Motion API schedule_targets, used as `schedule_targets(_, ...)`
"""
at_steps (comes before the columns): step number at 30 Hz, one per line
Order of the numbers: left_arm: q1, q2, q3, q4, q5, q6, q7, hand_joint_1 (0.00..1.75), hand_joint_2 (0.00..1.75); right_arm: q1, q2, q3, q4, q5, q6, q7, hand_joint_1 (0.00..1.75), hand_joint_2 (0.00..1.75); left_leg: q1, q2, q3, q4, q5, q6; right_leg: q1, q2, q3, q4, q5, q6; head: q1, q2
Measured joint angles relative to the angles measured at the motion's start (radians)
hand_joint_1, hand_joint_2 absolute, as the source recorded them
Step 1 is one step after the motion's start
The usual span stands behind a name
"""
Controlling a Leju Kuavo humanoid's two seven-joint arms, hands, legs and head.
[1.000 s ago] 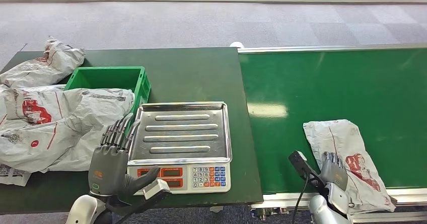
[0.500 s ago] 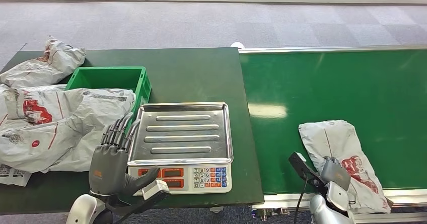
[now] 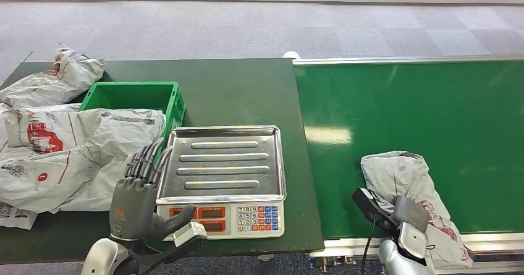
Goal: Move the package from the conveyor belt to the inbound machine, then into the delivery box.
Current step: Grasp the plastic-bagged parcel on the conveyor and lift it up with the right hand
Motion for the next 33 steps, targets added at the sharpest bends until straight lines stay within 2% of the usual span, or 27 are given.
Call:
schedule_targets(8,-0.001,-0.001,0.0,-0.001,0.003,0.007,-0.008,0.0,0.0,0.002,0.0,-0.001,-0.028,-0.013,-0.03,-0.031,1.75,1.75,-0.001,0.0,-0.003,0.0,0.0,0.0,-0.001,0.0,0.0,0.0,0.001,0.001,0.0,0.0)
schedule_targets(16,-0.016,-0.004,0.0,-0.009,0.012,0.018,-0.01,0.0,0.0,-0.031,-0.019,0.011,-0.215,-0.006,0.022,-0.058,1.75,1.75,-0.003,0.003,-0.017,0.0,0.002,-0.001,-0.004,0.002,-0.014,0.003,0.006,0.002,0.0,0.0)
schedule_targets(22,-0.018,-0.005,0.0,-0.01,0.015,0.018,-0.013,0.0,0.0,-0.053,-0.029,0.035,-0.282,0.003,0.015,-0.071,1.75,1.75,-0.003,0.001,-0.023,0.0,0.004,-0.002,-0.004,0.001,-0.021,0.007,0.006,0.001,0.0,0.0)
schedule_targets(25,-0.021,-0.005,0.001,-0.011,0.016,0.023,-0.013,0.0,0.0,-0.126,-0.047,0.075,-0.3,0.037,0.039,-0.076,1.75,1.75,-0.004,0.004,-0.03,0.0,0.005,-0.002,-0.005,0.003,-0.025,0.008,0.007,0.0,0.0,0.0)
schedule_targets(29,-0.023,-0.003,0.007,-0.01,0.042,0.039,-0.03,0.0,0.0,-0.303,-0.082,0.177,-0.311,0.083,0.11,-0.063,1.75,1.75,-0.006,0.007,-0.028,0.0,0.009,-0.004,-0.006,0.005,-0.031,0.009,0.01,-0.001,0.0,0.0)
schedule_targets(33,-0.026,0.001,0.013,-0.003,0.072,0.051,-0.05,0.0,0.0,-0.449,-0.106,0.279,-0.311,0.063,0.157,-0.071,1.75,1.75,-0.005,0.003,-0.03,0.0,0.014,-0.005,-0.006,0.003,-0.035,0.01,0.014,-0.002,0.0,0.0)
